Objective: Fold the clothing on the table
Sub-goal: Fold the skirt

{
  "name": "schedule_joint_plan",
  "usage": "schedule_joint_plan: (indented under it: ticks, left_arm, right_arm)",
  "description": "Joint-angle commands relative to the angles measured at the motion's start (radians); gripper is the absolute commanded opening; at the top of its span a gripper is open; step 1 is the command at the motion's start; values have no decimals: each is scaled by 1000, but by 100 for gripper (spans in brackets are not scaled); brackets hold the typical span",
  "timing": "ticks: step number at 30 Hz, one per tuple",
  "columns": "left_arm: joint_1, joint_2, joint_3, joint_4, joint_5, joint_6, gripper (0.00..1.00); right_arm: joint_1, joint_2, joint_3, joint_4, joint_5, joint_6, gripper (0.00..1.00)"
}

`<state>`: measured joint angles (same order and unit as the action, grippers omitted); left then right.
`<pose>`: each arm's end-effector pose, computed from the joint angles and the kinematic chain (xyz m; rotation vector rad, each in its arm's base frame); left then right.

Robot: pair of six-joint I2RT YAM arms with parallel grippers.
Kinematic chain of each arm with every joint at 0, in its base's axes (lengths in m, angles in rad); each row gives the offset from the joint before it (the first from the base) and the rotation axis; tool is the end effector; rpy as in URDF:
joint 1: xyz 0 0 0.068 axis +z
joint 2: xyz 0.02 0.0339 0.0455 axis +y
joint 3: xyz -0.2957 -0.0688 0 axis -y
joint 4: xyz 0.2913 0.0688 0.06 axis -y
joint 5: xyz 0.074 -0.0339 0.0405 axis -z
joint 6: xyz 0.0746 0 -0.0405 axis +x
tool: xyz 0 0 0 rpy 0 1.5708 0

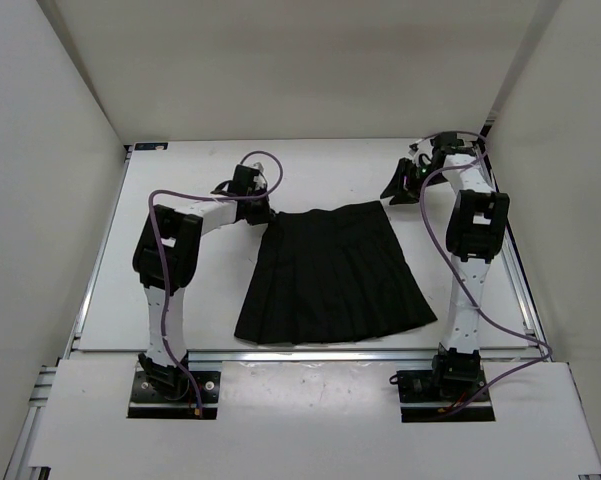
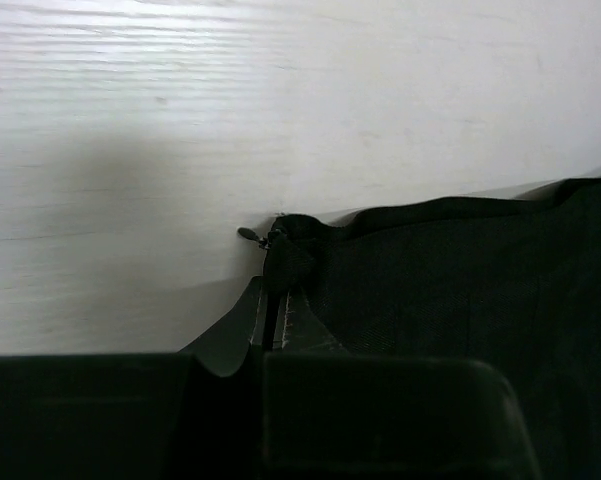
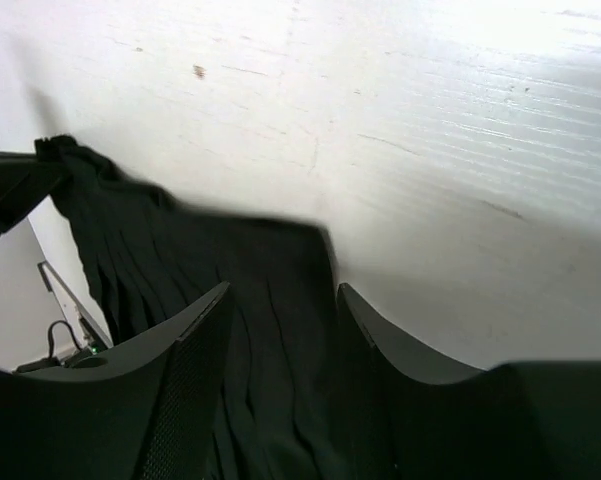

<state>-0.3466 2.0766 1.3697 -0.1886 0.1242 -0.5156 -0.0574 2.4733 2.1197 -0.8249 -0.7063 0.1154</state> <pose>0.4824 -0.1841 0.1131 -0.1585 2.5259 -0.5141 0.5979 0.0141 0.1313 0.0348 2.6174 0.9769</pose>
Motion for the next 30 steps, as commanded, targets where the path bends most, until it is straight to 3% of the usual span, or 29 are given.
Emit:
schedule_joint_plan:
  ticks: [1,9,16,22,30]
  left_arm:
    - [-34,5,66,-87,0,25,0]
    - [-26,30,103,-100,-12,14,0]
    - [6,27,89,-112,-21,23,0]
    - [32,17,81,-98,2,9,0]
    - [23,40,95,-95,25,0,0]
  right_arm:
    - [8,29,45,18,-39,6,51]
    - [19,65,26,-40,8,-35,45]
    - [-21,-11,0,-76,163,-52,44]
    - [-30,-10,-21,-77,162,-56,45]
    - [93,90,34,-11,45,-14,43]
